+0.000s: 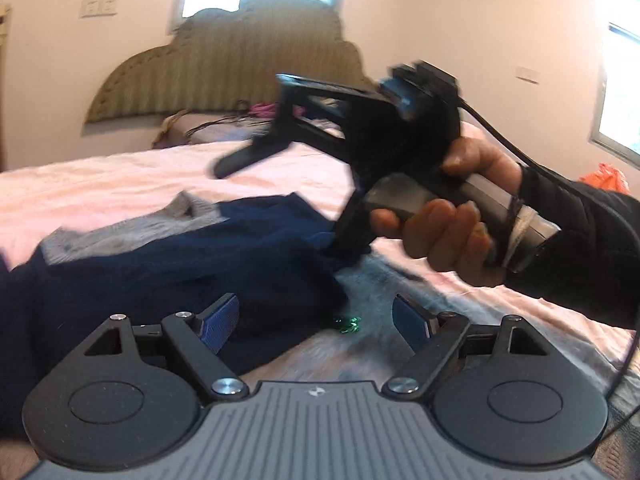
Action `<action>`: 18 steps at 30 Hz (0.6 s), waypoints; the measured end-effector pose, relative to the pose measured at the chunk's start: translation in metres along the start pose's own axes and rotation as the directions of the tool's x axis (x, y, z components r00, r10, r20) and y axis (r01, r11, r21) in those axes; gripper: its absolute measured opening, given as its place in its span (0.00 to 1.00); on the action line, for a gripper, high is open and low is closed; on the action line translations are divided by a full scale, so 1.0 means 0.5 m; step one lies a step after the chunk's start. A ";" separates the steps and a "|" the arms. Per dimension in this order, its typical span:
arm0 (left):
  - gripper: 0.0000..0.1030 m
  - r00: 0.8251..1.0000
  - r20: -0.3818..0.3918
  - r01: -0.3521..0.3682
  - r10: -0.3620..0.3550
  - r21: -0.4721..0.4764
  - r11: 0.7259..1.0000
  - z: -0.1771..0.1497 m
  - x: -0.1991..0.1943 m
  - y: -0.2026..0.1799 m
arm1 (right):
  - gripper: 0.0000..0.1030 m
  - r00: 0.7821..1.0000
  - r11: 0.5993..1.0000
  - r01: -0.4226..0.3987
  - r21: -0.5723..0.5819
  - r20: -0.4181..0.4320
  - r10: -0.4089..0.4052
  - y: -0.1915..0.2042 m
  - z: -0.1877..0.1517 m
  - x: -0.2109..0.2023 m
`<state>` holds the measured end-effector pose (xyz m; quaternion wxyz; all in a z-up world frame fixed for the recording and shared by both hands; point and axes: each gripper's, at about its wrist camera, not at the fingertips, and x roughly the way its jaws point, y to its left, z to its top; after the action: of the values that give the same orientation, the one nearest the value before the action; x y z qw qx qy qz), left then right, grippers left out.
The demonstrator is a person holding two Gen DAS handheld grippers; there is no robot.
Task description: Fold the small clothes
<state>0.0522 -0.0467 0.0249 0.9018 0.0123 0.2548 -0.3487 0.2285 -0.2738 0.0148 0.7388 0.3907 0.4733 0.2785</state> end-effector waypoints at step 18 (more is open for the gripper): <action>0.82 0.968 0.121 -0.155 0.221 -0.406 0.901 -0.090 -0.141 0.144 | 0.12 0.973 0.885 0.221 -0.410 0.148 -0.175 0.111 0.038 -0.081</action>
<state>0.0336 0.0608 0.0076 0.9331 -0.1731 0.2424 -0.2014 0.2274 -0.2814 0.0855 0.8546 0.1849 0.3990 0.2763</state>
